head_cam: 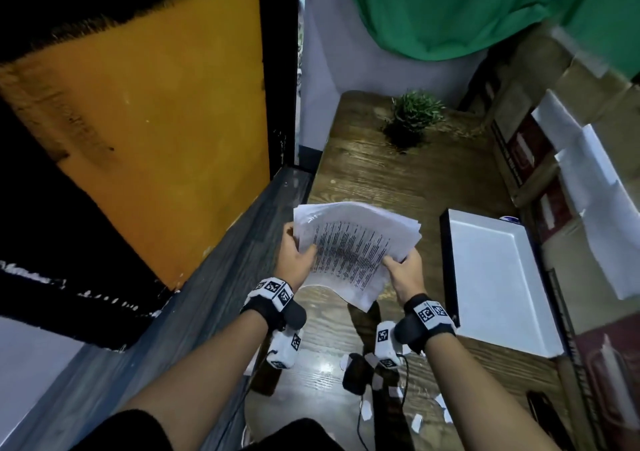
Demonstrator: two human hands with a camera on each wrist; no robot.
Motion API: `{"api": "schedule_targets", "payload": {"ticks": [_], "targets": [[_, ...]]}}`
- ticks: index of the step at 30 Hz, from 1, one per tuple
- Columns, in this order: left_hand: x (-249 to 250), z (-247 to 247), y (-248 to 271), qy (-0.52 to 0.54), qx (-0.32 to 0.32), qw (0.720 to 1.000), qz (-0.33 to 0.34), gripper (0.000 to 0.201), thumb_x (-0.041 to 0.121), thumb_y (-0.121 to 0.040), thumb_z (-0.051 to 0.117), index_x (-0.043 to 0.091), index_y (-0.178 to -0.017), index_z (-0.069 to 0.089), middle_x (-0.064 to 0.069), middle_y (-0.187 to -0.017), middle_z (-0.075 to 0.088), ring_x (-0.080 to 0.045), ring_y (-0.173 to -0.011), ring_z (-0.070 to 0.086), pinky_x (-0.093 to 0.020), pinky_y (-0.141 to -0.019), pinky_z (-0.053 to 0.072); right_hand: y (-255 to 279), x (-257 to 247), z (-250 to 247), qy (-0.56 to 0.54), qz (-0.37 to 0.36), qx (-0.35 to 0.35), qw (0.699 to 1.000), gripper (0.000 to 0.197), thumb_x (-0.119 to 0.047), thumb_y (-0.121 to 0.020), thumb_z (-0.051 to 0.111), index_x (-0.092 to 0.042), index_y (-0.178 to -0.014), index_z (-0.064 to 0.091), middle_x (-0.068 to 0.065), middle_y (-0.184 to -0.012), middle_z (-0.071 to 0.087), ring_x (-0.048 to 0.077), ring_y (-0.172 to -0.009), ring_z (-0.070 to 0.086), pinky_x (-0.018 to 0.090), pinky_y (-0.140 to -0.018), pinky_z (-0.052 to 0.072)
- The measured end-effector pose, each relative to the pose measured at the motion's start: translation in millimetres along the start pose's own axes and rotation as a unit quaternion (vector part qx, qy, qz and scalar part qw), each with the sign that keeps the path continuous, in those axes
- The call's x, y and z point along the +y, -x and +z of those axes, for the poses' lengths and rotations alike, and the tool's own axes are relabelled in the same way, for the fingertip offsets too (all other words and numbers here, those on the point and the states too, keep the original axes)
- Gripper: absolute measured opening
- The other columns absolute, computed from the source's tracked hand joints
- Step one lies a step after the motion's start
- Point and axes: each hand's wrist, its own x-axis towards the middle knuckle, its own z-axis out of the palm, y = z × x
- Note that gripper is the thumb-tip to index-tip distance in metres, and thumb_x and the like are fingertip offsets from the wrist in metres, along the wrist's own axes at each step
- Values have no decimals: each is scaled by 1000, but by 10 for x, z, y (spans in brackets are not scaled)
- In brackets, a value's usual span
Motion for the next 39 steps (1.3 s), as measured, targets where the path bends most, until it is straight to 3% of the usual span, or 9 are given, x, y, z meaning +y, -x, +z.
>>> {"api": "schedule_targets", "payload": {"ticks": [4, 9, 12, 16, 22, 27, 30, 35, 39], "targets": [[-40, -73, -89, 7, -18, 1000, -22, 39, -4, -84, 52, 17, -116, 45, -2, -103, 61, -12, -92, 61, -28, -87, 49, -32, 13, -29, -8, 3, 1, 1000, 30, 14, -80, 54, -6, -103, 59, 13, -98, 67, 20, -87, 65, 36, -79, 53], [-113, -61, -114, -55, -33, 997, -42, 32, 12, -88, 51, 2, -118, 54, -22, -86, 63, -32, -82, 66, -51, -79, 57, 14, -15, 88, -3, -18, 1, 1000, 24, 10, -82, 55, -12, -87, 62, 3, -84, 69, -1, -69, 66, 28, -68, 52], [-70, -121, -86, 4, -27, 999, -33, 30, 8, -88, 54, 8, -117, 51, -13, -108, 66, -25, -102, 64, -42, -94, 53, 29, -99, 8, -18, -33, -3, 999, 26, 11, -81, 56, -14, -86, 61, 2, -84, 68, -3, -70, 66, 23, -69, 54], [-114, -197, -46, 8, -46, 999, 7, 52, 2, -84, 59, 10, -131, 38, 3, -106, 58, 4, -96, 58, -25, -92, 48, 81, -150, -74, -4, -67, -58, 996, 42, 22, -71, 57, -12, -95, 59, 1, -92, 65, 1, -81, 64, 22, -74, 54], [-81, -127, 26, 2, -21, 1000, 1, 35, 0, -92, 50, 8, -126, 46, -1, -101, 58, -12, -95, 60, -26, -87, 45, 46, -70, 51, 17, -69, -7, 997, 31, 12, -80, 58, -3, -107, 64, 5, -97, 70, -6, -82, 66, 27, -82, 56], [-134, -116, 112, 11, 22, 997, 72, 30, 5, -94, 49, 17, -121, 45, 16, -109, 58, 18, -99, 56, -3, -91, 45, 141, -155, 57, -8, -92, 22, 995, 35, 13, -79, 57, -8, -107, 58, -1, -94, 67, -8, -80, 64, 12, -74, 53], [-334, -45, 216, -22, 23, 999, 7, 14, 11, -93, 50, 14, -106, 48, -12, -102, 62, -8, -83, 60, -39, -91, 54, 275, 56, 155, 3, -43, -7, 999, 33, 17, -80, 54, -6, -103, 56, 1, -88, 66, -9, -70, 65, 9, -62, 52], [-296, -18, 338, -19, 28, 999, -1, 14, 6, -94, 48, 10, -108, 46, -3, -98, 56, -8, -85, 55, -34, -87, 48, 326, 186, 144, 1, -24, 15, 1000, 30, 17, -79, 55, -2, -102, 57, 5, -91, 68, -7, -74, 67, 10, -65, 53], [-369, -77, 330, -13, 1, 1000, -24, 39, -1, -86, 55, 7, -123, 51, -9, -109, 64, -15, -97, 62, -23, -80, 52, 380, 223, 78, 13, -1, -24, 1000, 34, 15, -77, 60, -4, -105, 58, 10, -97, 69, 11, -85, 68, 28, -76, 59]]}}
